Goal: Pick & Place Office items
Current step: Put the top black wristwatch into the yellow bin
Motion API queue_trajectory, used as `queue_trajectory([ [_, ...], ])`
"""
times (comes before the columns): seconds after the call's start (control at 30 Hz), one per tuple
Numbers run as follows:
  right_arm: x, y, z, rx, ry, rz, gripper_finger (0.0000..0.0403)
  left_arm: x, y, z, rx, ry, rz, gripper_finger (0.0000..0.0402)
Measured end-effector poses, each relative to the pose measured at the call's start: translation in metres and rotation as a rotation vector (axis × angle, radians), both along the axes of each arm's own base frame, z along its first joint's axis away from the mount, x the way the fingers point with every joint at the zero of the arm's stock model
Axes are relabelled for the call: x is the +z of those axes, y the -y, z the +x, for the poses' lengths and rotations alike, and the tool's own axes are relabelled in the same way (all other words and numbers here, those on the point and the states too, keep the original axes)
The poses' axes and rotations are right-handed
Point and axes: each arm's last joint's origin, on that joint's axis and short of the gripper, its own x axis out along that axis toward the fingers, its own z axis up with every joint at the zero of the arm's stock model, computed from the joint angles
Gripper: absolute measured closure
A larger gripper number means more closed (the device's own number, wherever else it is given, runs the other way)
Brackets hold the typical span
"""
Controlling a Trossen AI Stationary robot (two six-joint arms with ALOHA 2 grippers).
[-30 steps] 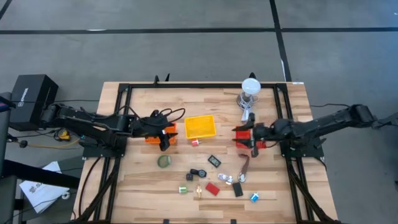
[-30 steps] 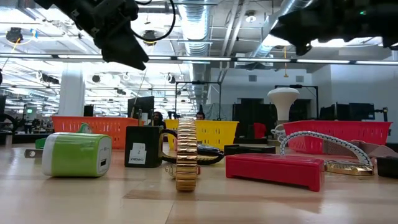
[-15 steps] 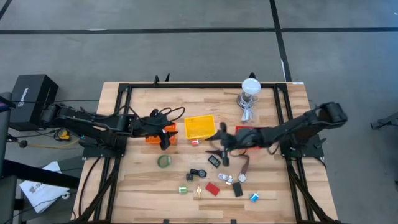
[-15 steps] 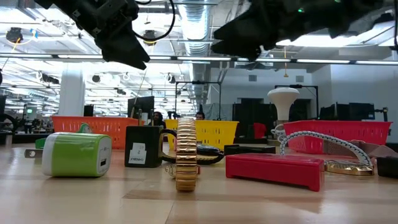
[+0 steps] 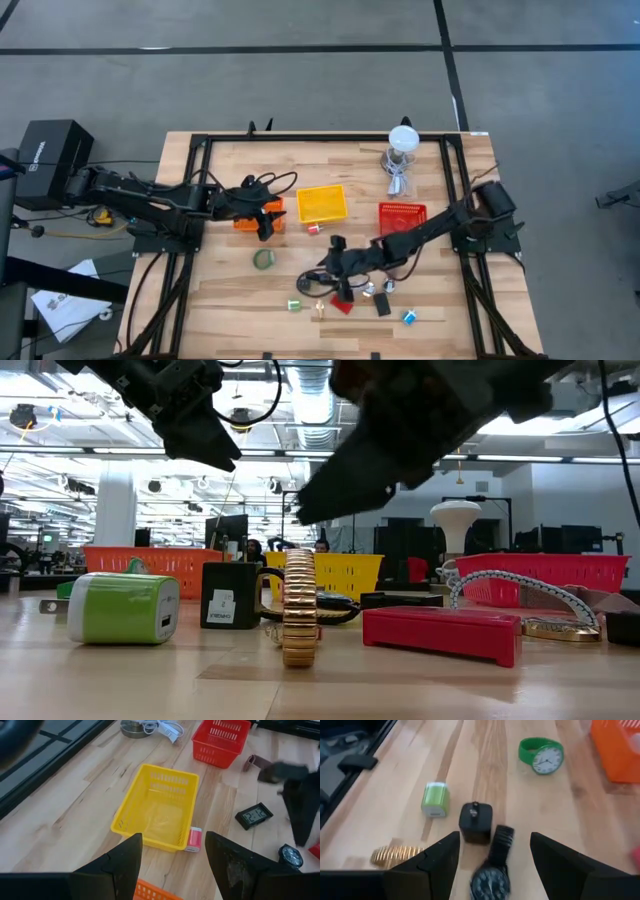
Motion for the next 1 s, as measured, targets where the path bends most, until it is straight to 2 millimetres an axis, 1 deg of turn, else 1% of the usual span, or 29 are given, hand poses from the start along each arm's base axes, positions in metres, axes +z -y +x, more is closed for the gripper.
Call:
queue_trajectory([
  [0.1,-0.009,-0.004,0.010,-0.012,-0.014,0.009,0.0168,0.000,0.000,0.000,0.000,0.003,0.000,0.0188],
  [0.17,-0.016,-0.004,0.013,-0.013,-0.045,-0.003,0.0168,0.000,0.000,0.000,0.000,0.006,-0.001,0.0188],
  [0.23,-0.020,-0.006,0.018,-0.014,-0.060,-0.007,0.0168,0.000,0.000,0.000,0.001,0.007,-0.001,0.0188],
  [0.33,-0.026,-0.006,0.019,-0.017,-0.092,-0.020,0.0168,0.001,0.000,0.000,0.001,0.008,-0.001,0.0188],
  [0.63,-0.027,-0.003,0.019,-0.034,-0.100,-0.008,0.0168,0.001,0.000,0.001,0.000,0.014,-0.001,0.0188],
  [0.77,-0.037,-0.002,0.017,-0.069,-0.136,-0.043,0.0168,0.001,0.000,0.001,0.001,0.015,-0.002,0.0188],
  [0.87,-0.033,-0.002,0.020,-0.079,-0.111,-0.032,0.0168,0.001,0.000,0.001,0.001,0.014,-0.002,0.0188],
  [1.0,-0.035,-0.002,0.019,-0.093,-0.127,-0.023,0.0168,0.001,0.000,0.001,0.001,0.016,-0.002,0.0188],
])
